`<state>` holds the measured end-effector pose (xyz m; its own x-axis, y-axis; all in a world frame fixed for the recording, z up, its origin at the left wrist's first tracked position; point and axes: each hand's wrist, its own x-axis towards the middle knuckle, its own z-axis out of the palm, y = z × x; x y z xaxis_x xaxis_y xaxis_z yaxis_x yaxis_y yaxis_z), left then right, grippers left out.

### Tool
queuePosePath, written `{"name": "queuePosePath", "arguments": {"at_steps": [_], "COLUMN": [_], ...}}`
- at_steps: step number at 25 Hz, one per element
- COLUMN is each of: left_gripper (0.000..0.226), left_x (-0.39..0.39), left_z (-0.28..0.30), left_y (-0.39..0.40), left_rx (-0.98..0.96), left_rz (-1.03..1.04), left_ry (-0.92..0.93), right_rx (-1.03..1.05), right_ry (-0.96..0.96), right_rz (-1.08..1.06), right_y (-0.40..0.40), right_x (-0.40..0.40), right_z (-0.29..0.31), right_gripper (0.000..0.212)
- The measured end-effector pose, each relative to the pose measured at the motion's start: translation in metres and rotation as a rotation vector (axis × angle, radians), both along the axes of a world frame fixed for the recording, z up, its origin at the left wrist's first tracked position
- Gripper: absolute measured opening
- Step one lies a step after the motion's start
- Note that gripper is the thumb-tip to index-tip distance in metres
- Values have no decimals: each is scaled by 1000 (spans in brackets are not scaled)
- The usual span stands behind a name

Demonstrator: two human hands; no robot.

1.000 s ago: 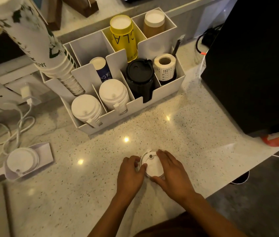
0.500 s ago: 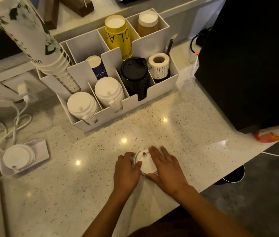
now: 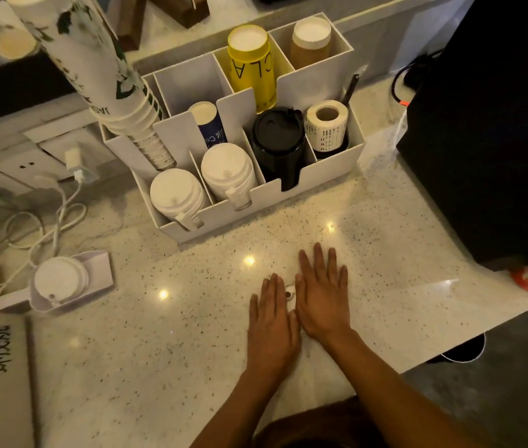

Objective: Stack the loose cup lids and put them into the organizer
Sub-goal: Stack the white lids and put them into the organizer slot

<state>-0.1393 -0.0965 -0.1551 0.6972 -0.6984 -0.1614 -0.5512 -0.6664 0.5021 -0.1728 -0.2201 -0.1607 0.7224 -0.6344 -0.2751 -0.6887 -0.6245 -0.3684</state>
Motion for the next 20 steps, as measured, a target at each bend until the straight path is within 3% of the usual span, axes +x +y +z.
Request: {"name": "queuePosePath", "arguments": {"at_steps": [7,16,20], "left_gripper": [61,60,61], "left_x": [-1,1,2], "left_z": [-16,-16,-10], "left_y": [-1,1,-3], "left_rx": [132,125,153], "left_rz": [-26,-38,-64], "left_ry": [-87,-78,-78], "right_rx": [-50,-8,-12], "right_ry": [4,8,113], "right_rz": [-43,-13,21], "right_y": [2,2,0], "right_x": [3,4,10], "right_z": [-12,-10,-3], "right_gripper": [59,61,57]}}
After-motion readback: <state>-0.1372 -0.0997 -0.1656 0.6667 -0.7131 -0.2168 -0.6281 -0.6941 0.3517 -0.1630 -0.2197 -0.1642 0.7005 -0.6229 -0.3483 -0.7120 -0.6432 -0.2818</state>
